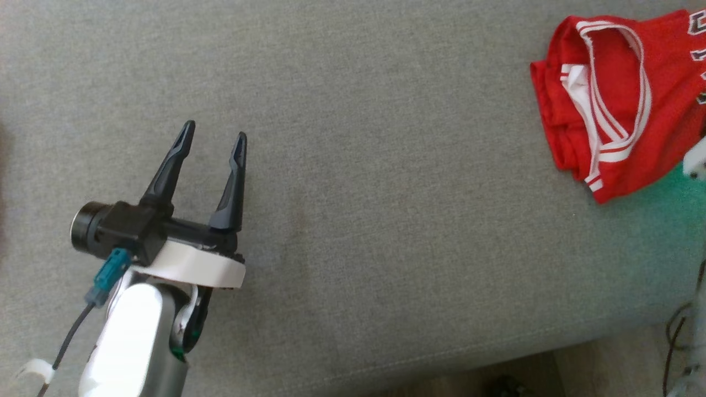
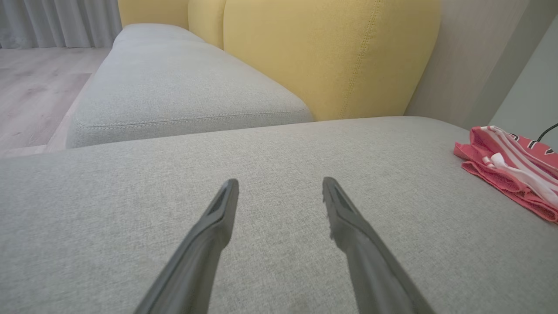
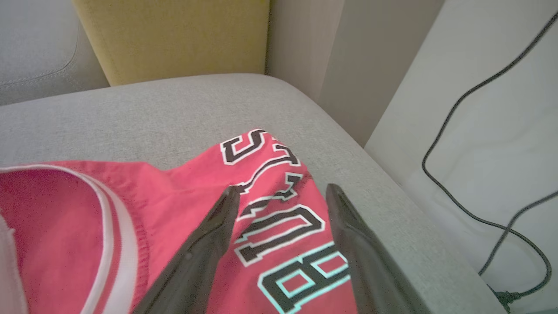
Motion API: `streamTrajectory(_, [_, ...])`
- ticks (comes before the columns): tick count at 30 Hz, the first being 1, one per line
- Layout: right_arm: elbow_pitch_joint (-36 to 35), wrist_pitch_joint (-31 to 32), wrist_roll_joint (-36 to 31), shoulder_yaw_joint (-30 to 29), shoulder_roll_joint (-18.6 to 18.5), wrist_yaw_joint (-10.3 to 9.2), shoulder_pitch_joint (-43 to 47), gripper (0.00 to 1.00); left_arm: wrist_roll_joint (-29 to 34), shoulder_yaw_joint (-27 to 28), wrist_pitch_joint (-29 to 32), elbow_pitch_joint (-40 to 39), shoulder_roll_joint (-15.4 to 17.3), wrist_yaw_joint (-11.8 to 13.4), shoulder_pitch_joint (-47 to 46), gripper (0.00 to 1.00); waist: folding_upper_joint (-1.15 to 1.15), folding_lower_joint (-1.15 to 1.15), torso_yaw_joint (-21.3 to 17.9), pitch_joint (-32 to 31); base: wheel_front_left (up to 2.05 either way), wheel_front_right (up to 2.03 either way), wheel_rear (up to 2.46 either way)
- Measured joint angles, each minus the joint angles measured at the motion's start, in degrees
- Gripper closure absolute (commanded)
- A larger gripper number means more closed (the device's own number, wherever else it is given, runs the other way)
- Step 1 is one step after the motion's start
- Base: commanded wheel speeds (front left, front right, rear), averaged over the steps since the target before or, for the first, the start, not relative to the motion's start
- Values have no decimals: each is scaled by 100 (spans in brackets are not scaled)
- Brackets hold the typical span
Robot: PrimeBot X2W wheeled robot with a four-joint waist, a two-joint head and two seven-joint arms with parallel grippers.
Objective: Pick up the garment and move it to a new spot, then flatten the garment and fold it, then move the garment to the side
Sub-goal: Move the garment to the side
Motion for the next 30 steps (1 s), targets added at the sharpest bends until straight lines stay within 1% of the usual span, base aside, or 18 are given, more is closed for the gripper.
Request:
streamTrajectory(3, [-175,-126,-59,-92,111,0,207,0,0,18,0,38,-3,0,4,0,0,0,2,-76,0,0,0])
streamTrajectory(7, [-868,-413,-76,-5,461,0,748,0,0,38,0,81,-23,2,60,0,0,0,31,-288,0,0,0])
streamTrajectory(11, [-1770,-593,124,499,666,0,1376,0,0,70,0,122,-53,10,206,0,0,0,106,-548,0,0,0])
streamTrajectory(12, [-2201,-638,288,813,713,0,1724,0,-1,88,0,169,-65,51,310,0,0,0,166,-686,0,0,0])
streamTrajectory(16, [-2851,-635,687,1462,778,0,2359,0,-9,197,0,179,-98,104,520,0,0,0,352,-932,0,0,0])
streamTrajectory(20, [-3256,-635,984,2007,790,0,2754,0,-24,343,0,189,-113,169,703,0,0,0,605,-1149,0,0,0])
streamTrajectory(23, [-3485,-648,1014,2330,791,0,3006,0,-78,454,0,194,-143,240,860,0,0,-1,800,-1335,0,0,0])
streamTrajectory(26, [-3618,-744,1038,2507,792,0,3244,0,-112,516,0,202,-152,288,1032,0,0,0,990,-1515,0,0,0])
streamTrajectory(30, [-3674,-762,1133,2571,792,0,3533,0,-135,621,0,209,-157,319,1249,0,0,0,1186,-1774,0,0,0])
